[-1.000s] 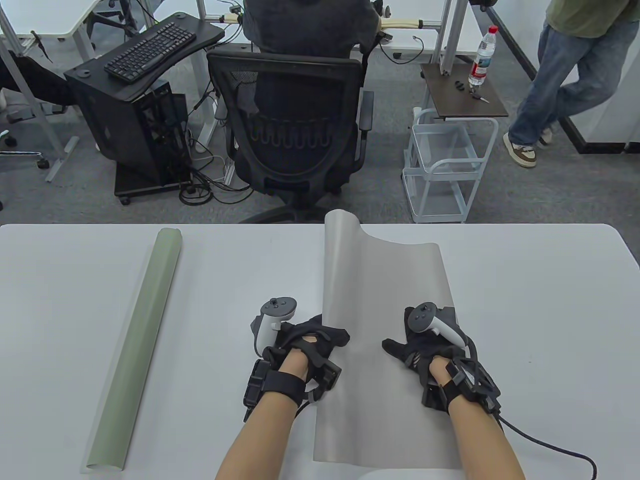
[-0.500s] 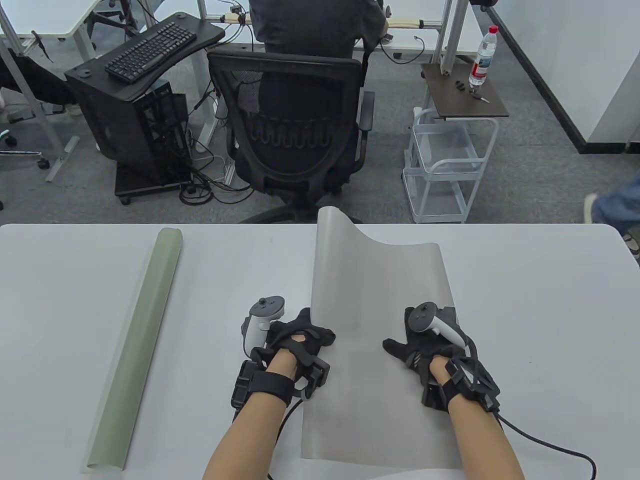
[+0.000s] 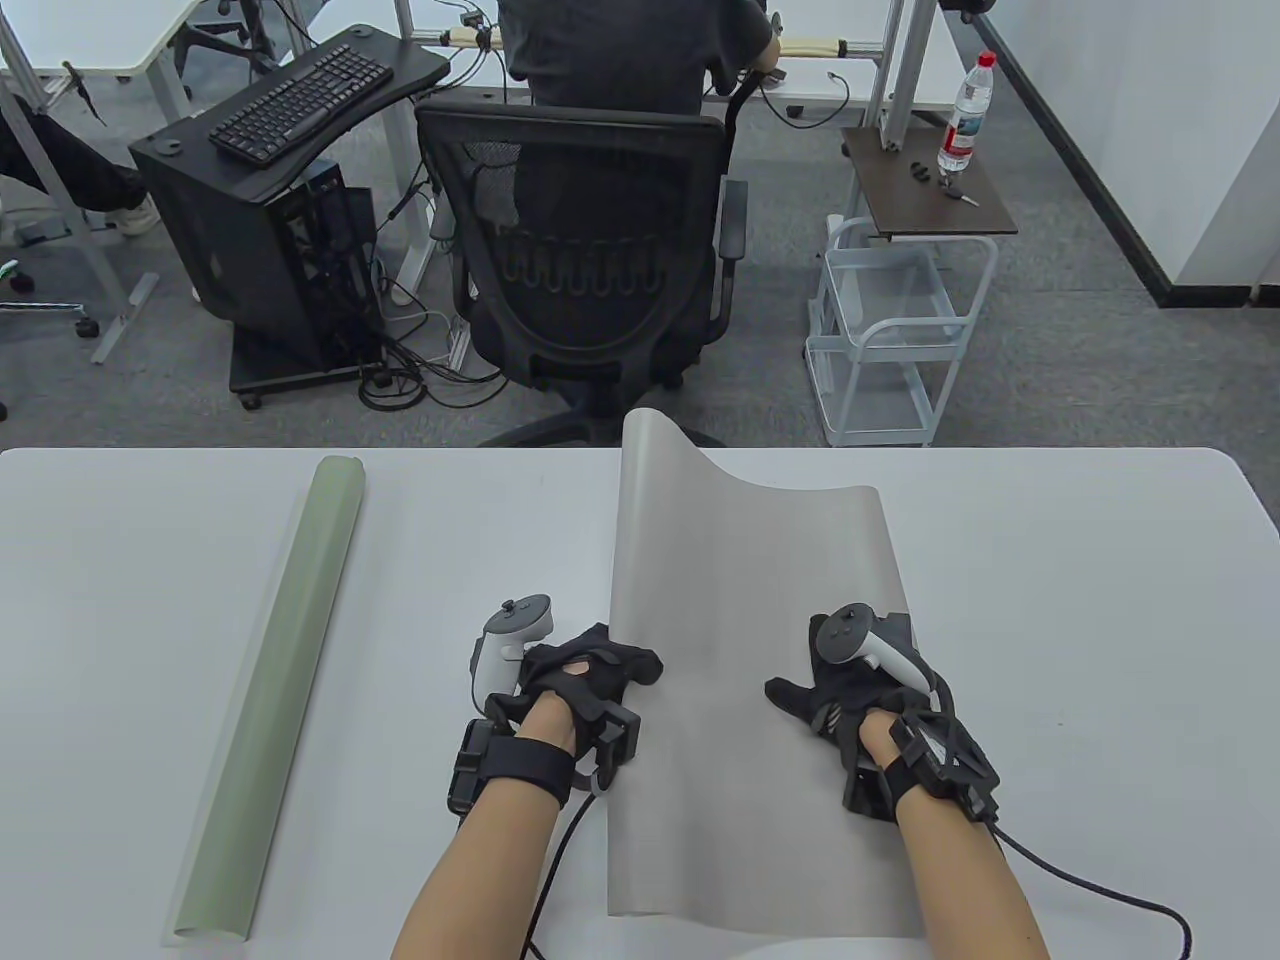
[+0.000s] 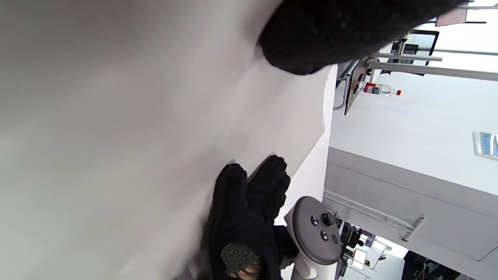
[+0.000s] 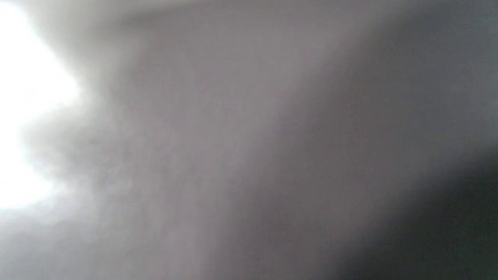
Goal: Unroll desk mats and stack together
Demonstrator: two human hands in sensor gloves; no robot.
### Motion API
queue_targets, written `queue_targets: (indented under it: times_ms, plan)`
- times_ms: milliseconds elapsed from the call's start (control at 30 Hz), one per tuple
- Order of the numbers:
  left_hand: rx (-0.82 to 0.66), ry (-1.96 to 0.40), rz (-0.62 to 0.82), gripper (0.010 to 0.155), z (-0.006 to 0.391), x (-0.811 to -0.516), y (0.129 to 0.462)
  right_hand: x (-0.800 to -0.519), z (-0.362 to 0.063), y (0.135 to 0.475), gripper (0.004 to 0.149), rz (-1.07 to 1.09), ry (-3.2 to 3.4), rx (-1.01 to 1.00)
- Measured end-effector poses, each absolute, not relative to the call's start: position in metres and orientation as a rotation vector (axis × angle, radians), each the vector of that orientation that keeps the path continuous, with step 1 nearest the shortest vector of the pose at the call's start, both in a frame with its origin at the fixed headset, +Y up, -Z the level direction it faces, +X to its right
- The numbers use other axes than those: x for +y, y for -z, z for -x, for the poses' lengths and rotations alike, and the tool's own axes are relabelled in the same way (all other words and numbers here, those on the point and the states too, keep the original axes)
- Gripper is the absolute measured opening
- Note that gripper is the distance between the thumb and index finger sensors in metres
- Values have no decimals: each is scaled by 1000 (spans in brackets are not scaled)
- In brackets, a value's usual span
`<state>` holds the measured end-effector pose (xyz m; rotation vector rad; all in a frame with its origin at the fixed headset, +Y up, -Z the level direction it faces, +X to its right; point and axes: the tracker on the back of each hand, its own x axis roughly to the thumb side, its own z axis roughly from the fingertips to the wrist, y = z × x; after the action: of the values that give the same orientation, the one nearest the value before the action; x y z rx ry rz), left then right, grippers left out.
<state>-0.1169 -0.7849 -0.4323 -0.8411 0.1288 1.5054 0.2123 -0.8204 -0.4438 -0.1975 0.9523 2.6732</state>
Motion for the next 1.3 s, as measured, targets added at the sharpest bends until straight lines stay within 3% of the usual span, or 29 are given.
queue_targets:
  times_ms: [100, 267, 433, 633, 900, 1100, 1233, 1300]
  plan:
    - [137, -1516, 815, 84, 127, -784, 432, -821, -212, 444, 90, 196, -2670, 950]
    - [167, -1474, 772, 86, 144, -782, 431, -821, -213, 444, 90, 196, -2667, 956]
    - [229, -1428, 778, 78, 148, -783, 432, -821, -213, 444, 90, 200, -2665, 968]
    - [183, -1431, 791, 64, 142, -783, 434, -820, -212, 445, 91, 203, -2658, 997]
    - [140, -1432, 770, 80, 149, -778, 435, -819, -212, 447, 91, 212, -2630, 1056]
    - [232, -1396, 734, 82, 167, -775, 434, -813, -208, 454, 93, 248, -2580, 1226]
    - [296, -1335, 726, 81, 177, -777, 435, -809, -204, 457, 95, 260, -2620, 1224]
    - [302, -1320, 729, 73, 178, -777, 435, -806, -202, 458, 95, 268, -2641, 1210]
